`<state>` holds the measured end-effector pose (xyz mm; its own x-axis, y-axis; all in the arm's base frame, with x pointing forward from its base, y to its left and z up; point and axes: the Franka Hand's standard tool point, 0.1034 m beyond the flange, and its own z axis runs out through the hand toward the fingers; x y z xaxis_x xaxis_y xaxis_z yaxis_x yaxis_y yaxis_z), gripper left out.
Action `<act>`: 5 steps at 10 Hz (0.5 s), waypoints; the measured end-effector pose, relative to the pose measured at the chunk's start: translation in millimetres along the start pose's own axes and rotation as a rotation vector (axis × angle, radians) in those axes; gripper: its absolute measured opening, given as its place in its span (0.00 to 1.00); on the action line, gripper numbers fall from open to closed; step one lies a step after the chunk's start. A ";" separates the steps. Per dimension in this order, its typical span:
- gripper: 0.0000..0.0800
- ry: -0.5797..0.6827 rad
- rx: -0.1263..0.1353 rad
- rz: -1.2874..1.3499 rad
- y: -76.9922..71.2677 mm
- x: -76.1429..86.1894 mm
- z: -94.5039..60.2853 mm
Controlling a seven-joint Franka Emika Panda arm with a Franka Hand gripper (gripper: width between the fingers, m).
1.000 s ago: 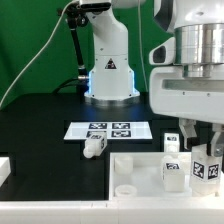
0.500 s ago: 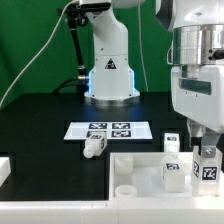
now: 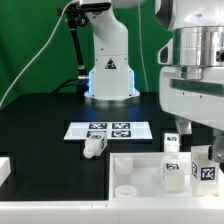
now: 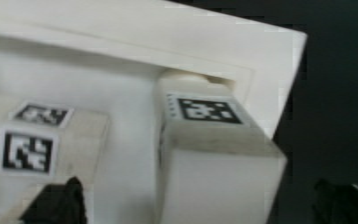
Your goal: Assemble one leg
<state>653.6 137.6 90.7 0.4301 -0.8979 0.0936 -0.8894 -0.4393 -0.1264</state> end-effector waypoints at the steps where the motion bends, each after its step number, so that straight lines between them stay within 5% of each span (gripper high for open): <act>1: 0.81 -0.006 -0.009 -0.108 -2.3 -0.5 -2.9; 5: 0.81 -0.004 -0.025 -0.522 -5.3 1.8 -1.4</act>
Offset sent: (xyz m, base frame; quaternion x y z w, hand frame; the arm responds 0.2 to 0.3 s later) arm 0.0000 0.0000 0.0000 0.0000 0.0000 -0.1296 0.9916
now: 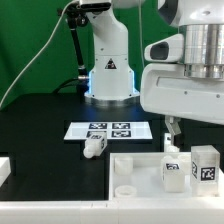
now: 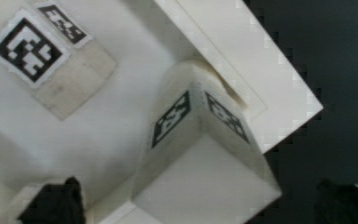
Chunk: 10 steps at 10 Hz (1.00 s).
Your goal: Assemble one leg
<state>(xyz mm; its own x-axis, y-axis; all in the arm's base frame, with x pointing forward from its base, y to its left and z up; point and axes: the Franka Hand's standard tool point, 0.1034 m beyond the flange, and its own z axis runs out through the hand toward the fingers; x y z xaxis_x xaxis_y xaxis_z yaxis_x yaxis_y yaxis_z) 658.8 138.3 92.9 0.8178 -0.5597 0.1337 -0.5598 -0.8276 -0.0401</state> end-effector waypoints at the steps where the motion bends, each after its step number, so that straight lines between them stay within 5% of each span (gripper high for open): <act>1: 0.81 0.001 -0.001 -0.075 0.3 0.4 0.1; 10: 0.80 0.028 -0.050 -0.720 -8.7 -7.1 -0.9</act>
Offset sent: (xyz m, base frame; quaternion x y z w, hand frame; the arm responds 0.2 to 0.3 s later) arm 0.0030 0.0206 0.0029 -0.0048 0.0013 -0.2326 0.9726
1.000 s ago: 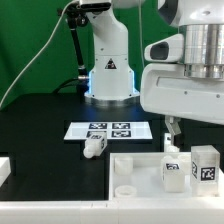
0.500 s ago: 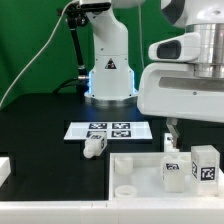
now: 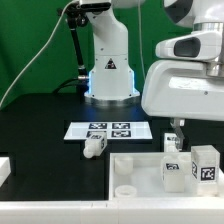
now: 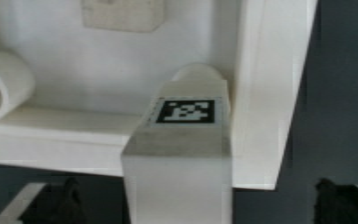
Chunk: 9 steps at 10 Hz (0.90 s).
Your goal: Assemble one leg
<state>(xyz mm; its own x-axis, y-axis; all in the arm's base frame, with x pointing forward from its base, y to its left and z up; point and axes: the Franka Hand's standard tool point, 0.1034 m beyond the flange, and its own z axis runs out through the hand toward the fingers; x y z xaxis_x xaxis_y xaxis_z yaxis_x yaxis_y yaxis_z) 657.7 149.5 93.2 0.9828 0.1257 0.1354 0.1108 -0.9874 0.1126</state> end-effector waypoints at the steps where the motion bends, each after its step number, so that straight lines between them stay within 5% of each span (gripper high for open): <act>1: 0.59 -0.001 0.000 0.009 0.0 -0.2 0.3; 2: 0.59 -0.001 0.000 0.009 0.1 -0.2 0.4; 3: 0.36 0.000 -0.001 0.010 0.6 -0.1 0.3; 9: 0.34 -0.001 -0.001 0.165 2.1 0.0 0.5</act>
Offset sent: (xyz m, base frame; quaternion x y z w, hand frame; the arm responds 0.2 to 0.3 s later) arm 0.0000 0.0000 0.0000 0.0000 0.0000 0.0000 1.0000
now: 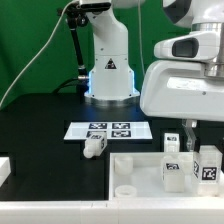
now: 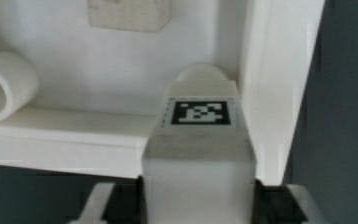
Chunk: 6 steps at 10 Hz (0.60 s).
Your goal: Assemble one leg
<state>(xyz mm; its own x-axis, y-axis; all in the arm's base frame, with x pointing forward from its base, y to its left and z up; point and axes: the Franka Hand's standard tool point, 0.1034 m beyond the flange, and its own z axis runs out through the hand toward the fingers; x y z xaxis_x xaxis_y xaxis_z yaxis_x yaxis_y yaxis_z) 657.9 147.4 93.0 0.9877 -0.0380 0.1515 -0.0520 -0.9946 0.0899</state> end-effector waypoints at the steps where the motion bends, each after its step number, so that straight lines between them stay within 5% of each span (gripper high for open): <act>1: 0.34 0.000 -0.002 0.123 1.0 -0.2 0.2; 6: 0.35 0.035 0.004 0.667 6.7 1.8 -0.4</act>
Offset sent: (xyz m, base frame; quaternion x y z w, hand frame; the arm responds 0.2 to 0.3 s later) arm -0.0099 0.0071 -0.0078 0.0427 0.0124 0.3279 0.9437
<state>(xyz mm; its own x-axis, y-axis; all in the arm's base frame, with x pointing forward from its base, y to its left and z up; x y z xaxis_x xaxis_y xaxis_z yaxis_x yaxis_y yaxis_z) 659.3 140.7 94.2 0.7384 -0.6424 0.2052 -0.6499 -0.7591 -0.0374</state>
